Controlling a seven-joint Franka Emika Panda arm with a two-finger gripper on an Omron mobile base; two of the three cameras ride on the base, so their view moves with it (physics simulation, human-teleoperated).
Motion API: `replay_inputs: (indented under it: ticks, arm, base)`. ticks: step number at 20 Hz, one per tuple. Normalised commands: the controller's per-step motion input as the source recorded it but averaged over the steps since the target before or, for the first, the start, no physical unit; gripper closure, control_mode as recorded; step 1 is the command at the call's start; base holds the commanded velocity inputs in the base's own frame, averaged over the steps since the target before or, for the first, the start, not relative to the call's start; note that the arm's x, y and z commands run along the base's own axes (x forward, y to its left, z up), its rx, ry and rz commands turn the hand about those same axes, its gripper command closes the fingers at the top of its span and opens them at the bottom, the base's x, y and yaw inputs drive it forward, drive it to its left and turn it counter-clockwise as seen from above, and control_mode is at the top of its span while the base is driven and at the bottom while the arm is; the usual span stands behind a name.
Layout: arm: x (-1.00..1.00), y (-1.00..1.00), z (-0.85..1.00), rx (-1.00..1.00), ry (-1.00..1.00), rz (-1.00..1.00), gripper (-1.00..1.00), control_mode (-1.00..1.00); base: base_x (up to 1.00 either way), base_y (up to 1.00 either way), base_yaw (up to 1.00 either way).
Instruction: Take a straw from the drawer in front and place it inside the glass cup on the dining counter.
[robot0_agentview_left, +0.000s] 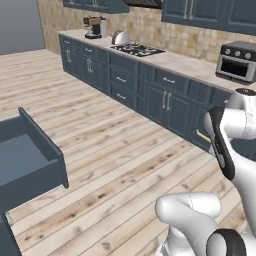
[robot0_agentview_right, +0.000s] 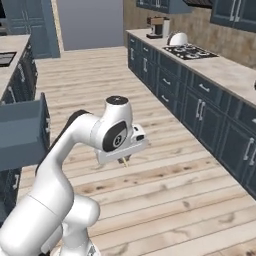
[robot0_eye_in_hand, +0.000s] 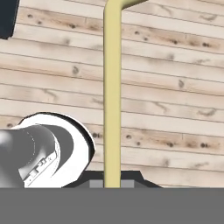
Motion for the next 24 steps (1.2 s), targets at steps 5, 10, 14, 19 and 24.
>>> replay_inputs:
  ticks: [5, 10, 14, 19, 24]
  arm:
    - [0.00, 0.00, 0.00, 0.00, 0.00, 0.00, 1.00, 1.00]
    - [0.00, 0.00, 0.00, 0.00, 0.00, 0.00, 1.00, 1.00]
    - [0.00, 0.00, 0.00, 0.00, 0.00, 0.00, 1.00, 1.00]
    - [0.00, 0.00, 0.00, 0.00, 0.00, 0.00, 1.00, 1.00]
    - [0.00, 0.00, 0.00, 0.00, 0.00, 0.00, 1.00, 1.00]
  base:
    - [-0.26, -0.09, 0.28]
    - [-0.59, 0.45, 0.12]
    - [-0.61, 0.99, 0.06]
    - [-0.62, 1.00, 0.07]
    - [-0.70, 1.00, 0.07]
